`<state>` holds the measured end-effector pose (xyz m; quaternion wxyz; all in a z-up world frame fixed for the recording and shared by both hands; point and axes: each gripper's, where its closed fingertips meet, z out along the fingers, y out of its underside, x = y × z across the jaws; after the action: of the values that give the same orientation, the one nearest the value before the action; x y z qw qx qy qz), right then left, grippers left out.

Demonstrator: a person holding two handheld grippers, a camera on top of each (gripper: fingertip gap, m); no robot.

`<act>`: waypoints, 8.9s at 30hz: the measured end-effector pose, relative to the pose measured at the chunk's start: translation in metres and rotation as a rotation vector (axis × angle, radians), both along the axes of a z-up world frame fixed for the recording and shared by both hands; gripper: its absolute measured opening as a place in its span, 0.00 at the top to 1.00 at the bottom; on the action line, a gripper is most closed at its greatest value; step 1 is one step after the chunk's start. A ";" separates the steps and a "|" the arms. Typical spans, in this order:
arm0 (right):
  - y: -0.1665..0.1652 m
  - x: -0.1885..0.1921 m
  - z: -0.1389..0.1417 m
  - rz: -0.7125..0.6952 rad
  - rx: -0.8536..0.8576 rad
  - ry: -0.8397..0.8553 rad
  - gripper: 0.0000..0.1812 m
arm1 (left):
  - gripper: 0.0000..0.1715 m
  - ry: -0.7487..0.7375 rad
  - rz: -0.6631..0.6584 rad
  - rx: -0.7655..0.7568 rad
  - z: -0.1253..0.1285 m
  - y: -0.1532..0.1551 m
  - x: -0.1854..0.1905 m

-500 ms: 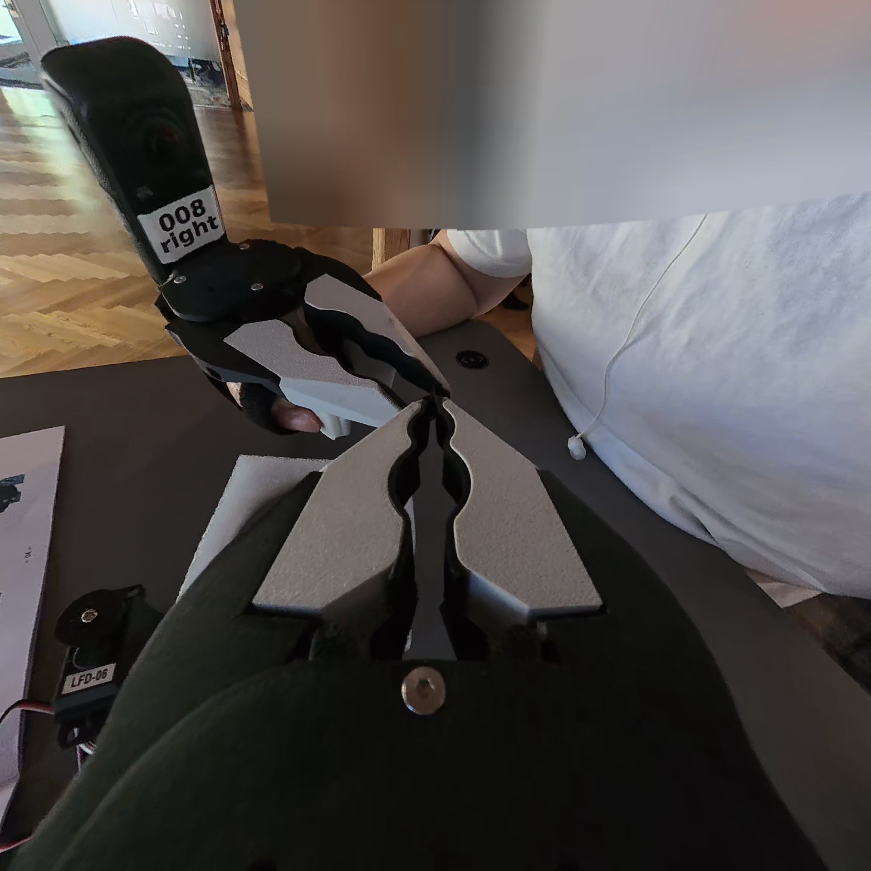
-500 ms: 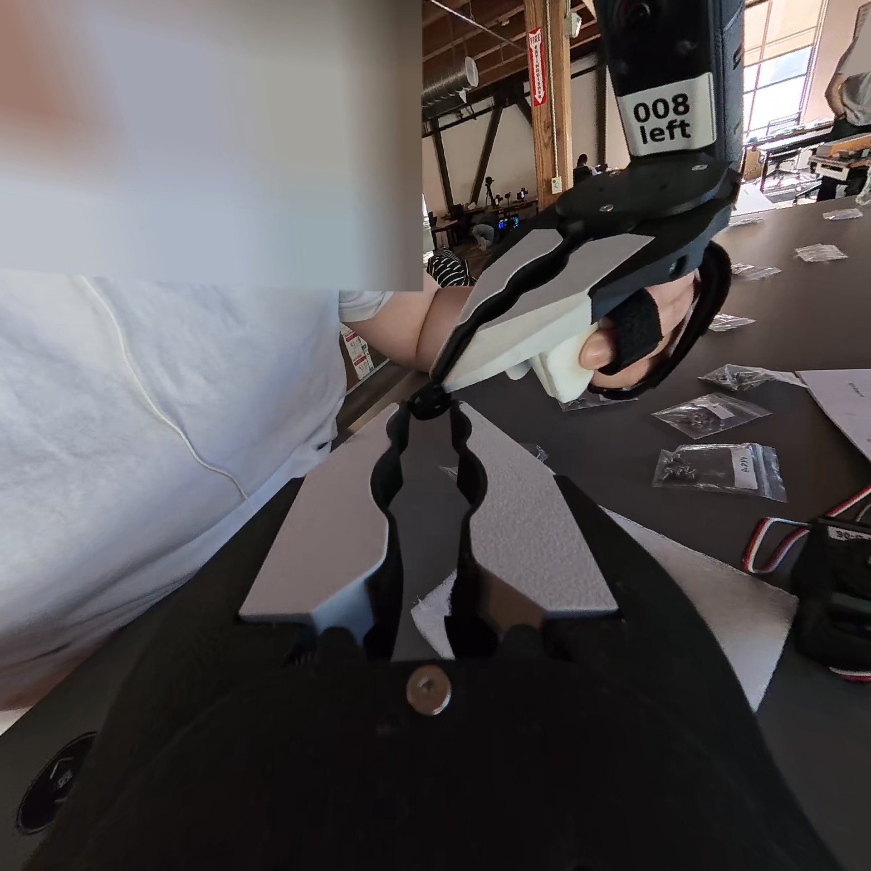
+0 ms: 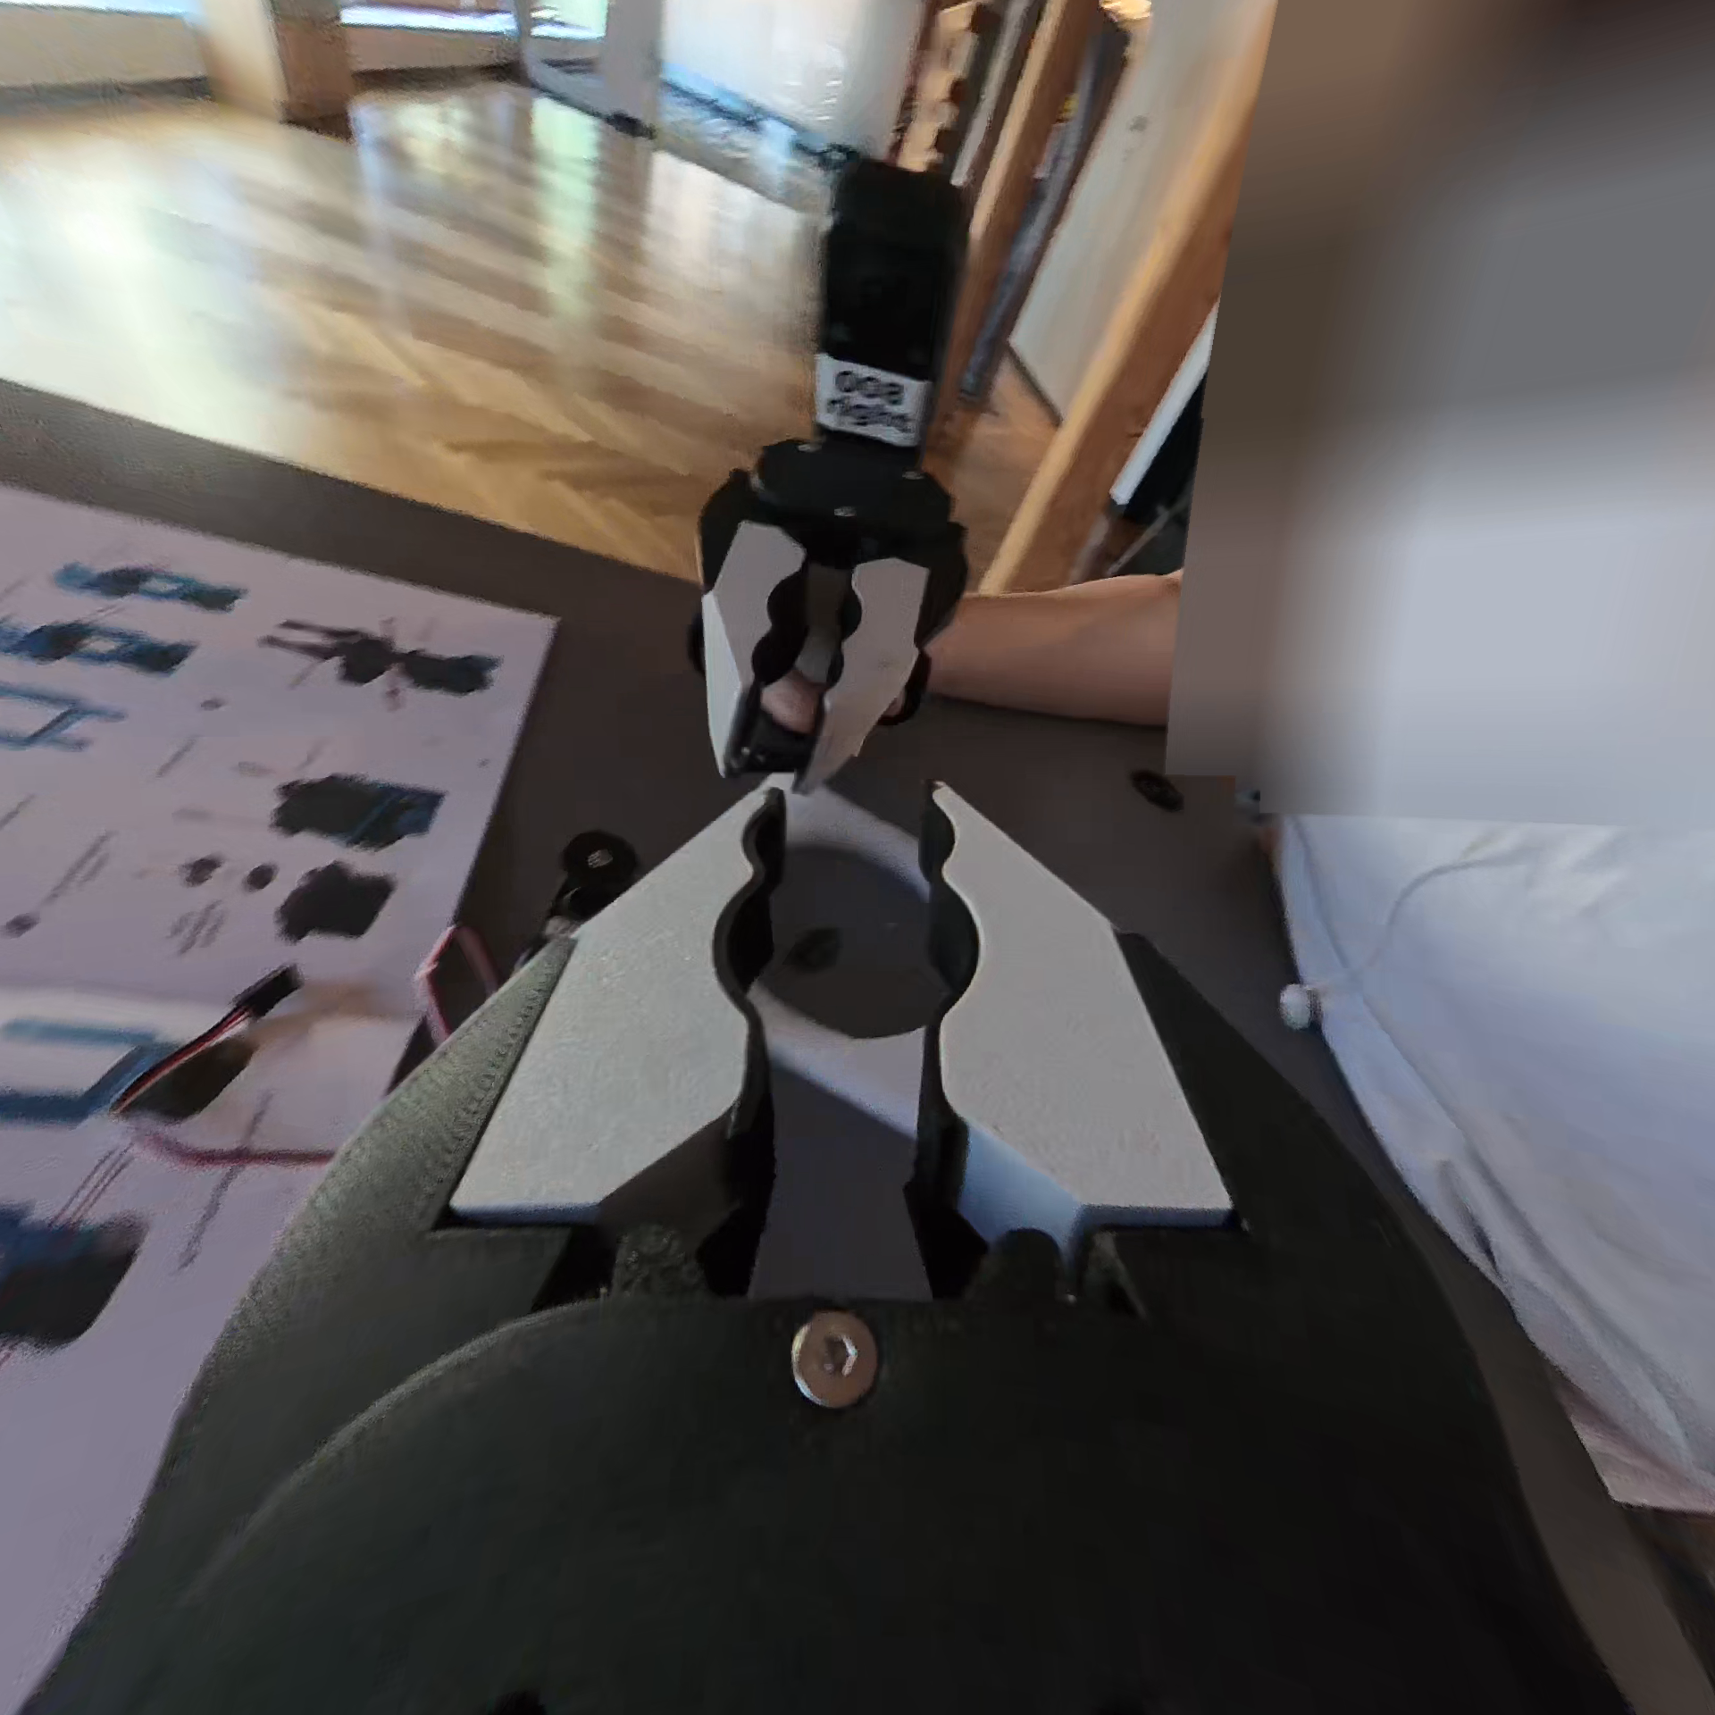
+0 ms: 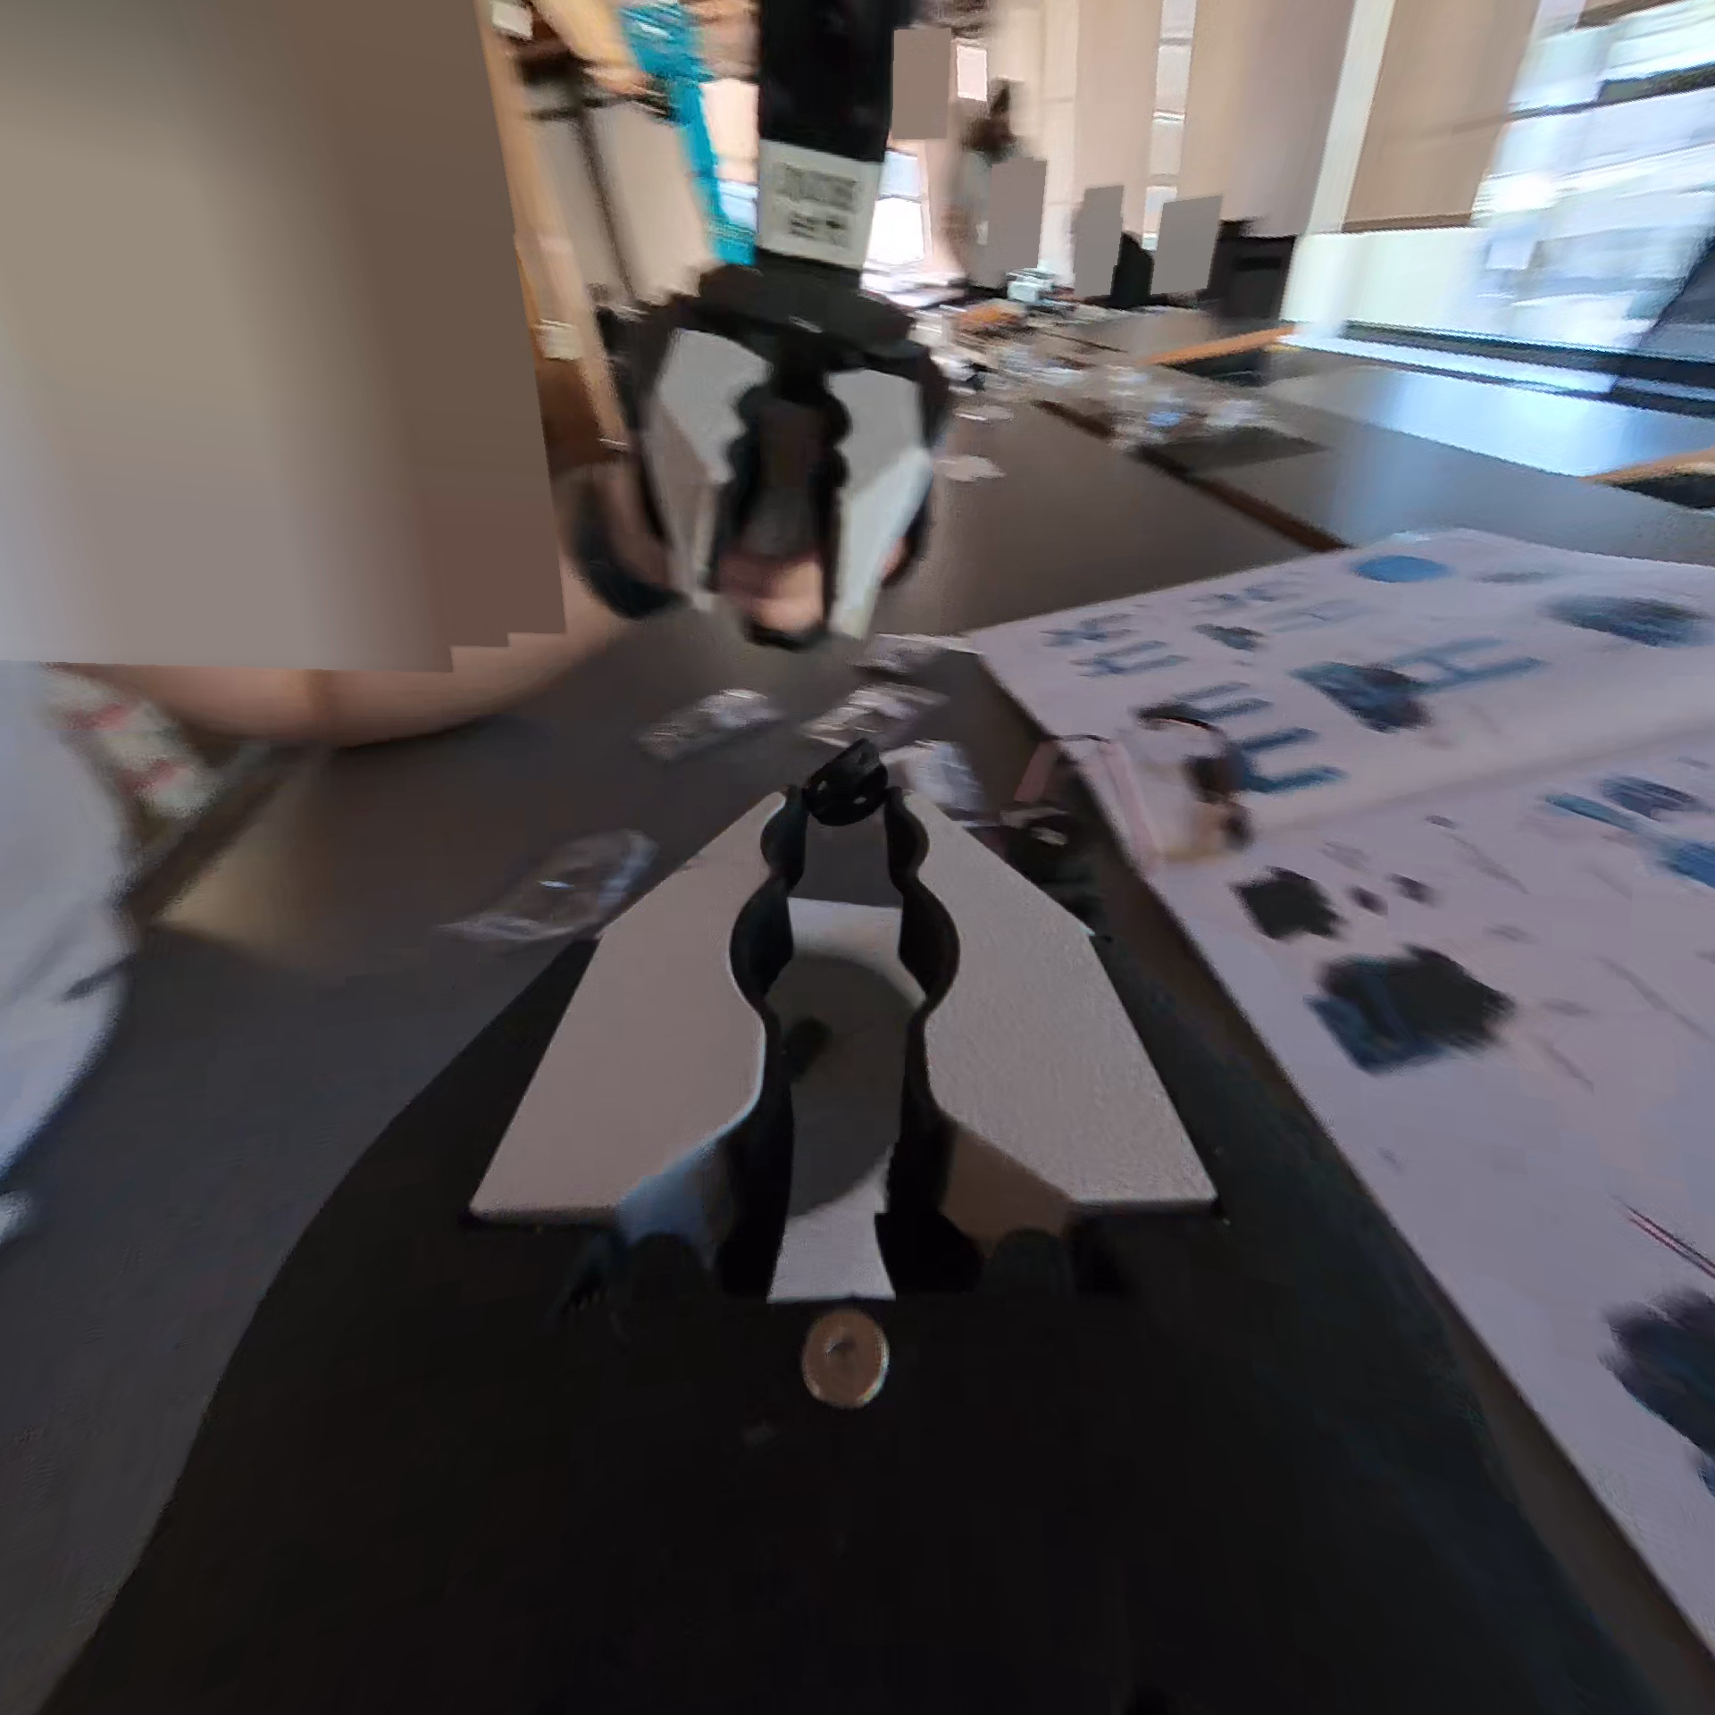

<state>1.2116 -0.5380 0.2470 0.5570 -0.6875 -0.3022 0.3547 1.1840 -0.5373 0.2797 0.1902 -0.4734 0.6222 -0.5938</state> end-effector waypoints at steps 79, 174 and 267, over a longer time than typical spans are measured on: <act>0.051 0.020 -0.022 -0.431 -0.748 -0.158 0.94 | 0.92 0.238 0.304 0.173 -0.032 0.055 0.002; 0.013 0.061 -0.018 -0.240 -0.493 0.462 0.82 | 0.90 0.297 -0.370 0.765 -0.069 0.039 0.044; 0.036 0.011 -0.025 0.198 -0.311 0.010 0.82 | 1.00 0.521 -0.133 0.761 -0.100 0.095 0.006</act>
<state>1.2224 -0.5022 0.2224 0.4080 -0.7305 -0.3072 0.4534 1.1903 -0.4428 0.1799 0.1490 -0.4625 0.8518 -0.1955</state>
